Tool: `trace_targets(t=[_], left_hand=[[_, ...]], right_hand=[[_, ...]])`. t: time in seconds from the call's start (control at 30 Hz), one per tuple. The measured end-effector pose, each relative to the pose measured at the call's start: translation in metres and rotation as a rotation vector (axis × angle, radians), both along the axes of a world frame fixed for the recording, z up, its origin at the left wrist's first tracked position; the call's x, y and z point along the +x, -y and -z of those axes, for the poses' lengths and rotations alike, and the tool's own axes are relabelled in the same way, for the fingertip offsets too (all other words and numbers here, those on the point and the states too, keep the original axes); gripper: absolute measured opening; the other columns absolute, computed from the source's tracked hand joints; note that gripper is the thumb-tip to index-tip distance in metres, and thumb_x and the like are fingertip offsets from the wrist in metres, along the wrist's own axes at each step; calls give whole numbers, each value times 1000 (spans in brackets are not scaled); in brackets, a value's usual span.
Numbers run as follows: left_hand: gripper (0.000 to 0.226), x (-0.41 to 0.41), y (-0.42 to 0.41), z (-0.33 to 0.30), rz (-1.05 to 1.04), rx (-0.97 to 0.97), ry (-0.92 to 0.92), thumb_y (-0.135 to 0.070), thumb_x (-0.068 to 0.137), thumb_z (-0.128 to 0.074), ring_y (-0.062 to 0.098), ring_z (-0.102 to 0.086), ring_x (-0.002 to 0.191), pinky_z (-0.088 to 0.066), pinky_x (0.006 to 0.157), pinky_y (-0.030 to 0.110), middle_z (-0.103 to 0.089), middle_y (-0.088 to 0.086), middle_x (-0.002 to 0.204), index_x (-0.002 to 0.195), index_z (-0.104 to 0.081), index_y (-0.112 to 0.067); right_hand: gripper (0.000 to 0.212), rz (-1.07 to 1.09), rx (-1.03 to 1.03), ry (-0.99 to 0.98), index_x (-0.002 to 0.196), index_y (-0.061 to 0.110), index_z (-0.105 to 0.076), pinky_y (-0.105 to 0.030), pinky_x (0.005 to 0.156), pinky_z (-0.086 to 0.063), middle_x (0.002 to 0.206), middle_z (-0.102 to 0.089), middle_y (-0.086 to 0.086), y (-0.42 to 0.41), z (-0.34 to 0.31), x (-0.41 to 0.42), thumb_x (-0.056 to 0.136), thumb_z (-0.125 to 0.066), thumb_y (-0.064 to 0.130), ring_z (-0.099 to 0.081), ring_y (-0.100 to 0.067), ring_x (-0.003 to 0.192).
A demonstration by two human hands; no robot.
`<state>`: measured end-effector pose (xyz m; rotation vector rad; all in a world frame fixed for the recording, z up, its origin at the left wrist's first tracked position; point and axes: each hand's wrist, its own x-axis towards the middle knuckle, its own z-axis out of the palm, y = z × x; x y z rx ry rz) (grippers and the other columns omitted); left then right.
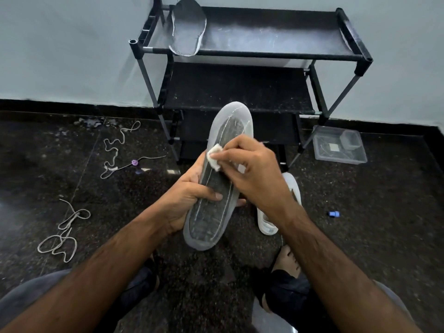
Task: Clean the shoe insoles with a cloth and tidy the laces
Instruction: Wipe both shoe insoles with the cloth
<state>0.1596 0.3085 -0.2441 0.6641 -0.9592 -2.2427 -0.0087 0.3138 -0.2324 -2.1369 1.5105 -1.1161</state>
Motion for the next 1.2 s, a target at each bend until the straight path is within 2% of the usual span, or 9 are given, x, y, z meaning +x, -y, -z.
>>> trace_targets(t=[0.13, 0.27, 0.37, 0.53, 0.6, 0.7, 0.77, 1.03, 1.2], left_hand=[[94, -4, -2, 0, 8, -38, -26, 33, 81, -37, 38, -56, 123, -40, 102, 72, -50, 21, 143, 149, -41, -32], [90, 8, 9, 1, -145, -103, 113, 32, 75, -42, 33, -64, 109, -60, 84, 46, -60, 21, 128, 146, -43, -23], [86, 12, 12, 2, -178, -84, 148, 32, 75, -41, 26, -67, 99, -61, 76, 36, -64, 16, 116, 144, -44, -19], [85, 0, 2, -1, -101, -59, 12, 32, 79, -39, 34, -62, 116, -53, 95, 56, -59, 21, 130, 144, -46, -22], [84, 2, 4, -1, -108, -83, 27, 29, 76, -45, 35, -63, 114, -52, 98, 56, -60, 21, 128, 144, -47, -21], [82, 12, 12, -2, -246, -92, 148, 29, 72, -45, 23, -70, 92, -62, 77, 37, -69, 13, 109, 141, -46, -14], [80, 16, 15, -3, -289, -64, 158, 31, 73, -40, 21, -71, 87, -61, 71, 33, -70, 11, 104, 140, -47, -12], [70, 4, 5, -6, -218, -67, 159, 27, 74, -45, 21, -72, 87, -60, 70, 31, -72, 11, 101, 134, -52, -10], [77, 16, 15, -6, -387, -14, 162, 30, 71, -41, 25, -72, 88, -61, 69, 33, -69, 17, 107, 140, -44, -3]], right_hand=[[13, 143, -34, 72, 104, 12, -79, -37, 83, -58, 96, -66, 4, 2, -1, -9, 91, -75, 10, -66, -14, 92], [13, -197, 123, -8, 101, 13, -81, -33, 76, -58, 96, -67, 2, 0, 0, 1, 88, -79, 10, -66, -12, 89], [14, -216, 120, -64, 101, 18, -81, -37, 75, -56, 94, -64, 4, 1, 2, 2, 87, -80, 14, -64, -14, 86], [10, 101, -14, 36, 101, 13, -80, -40, 73, -57, 91, -61, 1, 4, 2, -16, 92, -74, 13, -63, -17, 83], [10, 91, 1, 49, 100, 11, -80, -39, 72, -57, 91, -61, -1, 4, 2, -15, 92, -74, 10, -63, -19, 85], [10, -152, 82, 11, 97, 11, -81, -39, 72, -56, 91, -61, -2, 1, 1, -2, 89, -77, 7, -62, -19, 87], [13, -245, 115, -12, 99, 12, -82, -38, 71, -55, 90, -60, -1, 1, 1, 2, 88, -77, 6, -62, -18, 85], [12, 119, -21, 58, 103, 11, -79, -34, 69, -57, 90, -59, 0, 2, 0, -12, 93, -74, 12, -62, -16, 82], [16, -222, 113, -10, 103, 14, -81, -34, 67, -54, 87, -59, 2, -3, 1, 0, 88, -79, 10, -61, -15, 77]])
